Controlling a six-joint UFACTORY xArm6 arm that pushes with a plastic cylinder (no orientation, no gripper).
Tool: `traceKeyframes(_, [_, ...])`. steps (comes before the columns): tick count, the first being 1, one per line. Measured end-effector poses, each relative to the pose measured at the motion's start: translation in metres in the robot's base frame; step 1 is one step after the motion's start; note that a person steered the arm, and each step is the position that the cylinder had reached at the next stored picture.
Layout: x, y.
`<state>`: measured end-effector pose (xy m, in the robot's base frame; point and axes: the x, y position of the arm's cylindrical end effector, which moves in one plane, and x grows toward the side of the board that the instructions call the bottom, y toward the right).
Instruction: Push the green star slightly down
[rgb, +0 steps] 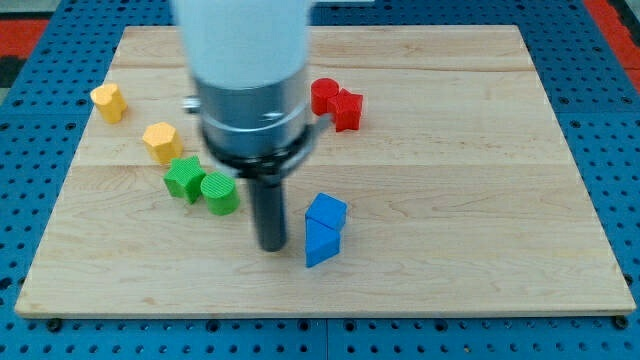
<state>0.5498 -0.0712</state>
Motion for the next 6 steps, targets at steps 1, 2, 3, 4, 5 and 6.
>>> traceKeyframes(1, [-0.013, -0.029])
traceKeyframes(2, [-0.051, 0.008])
traceKeyframes(3, [-0.084, 0.023])
traceKeyframes(4, [-0.148, -0.012])
traceKeyframes(5, [-0.114, -0.056])
traceKeyframes(6, [-0.114, -0.096])
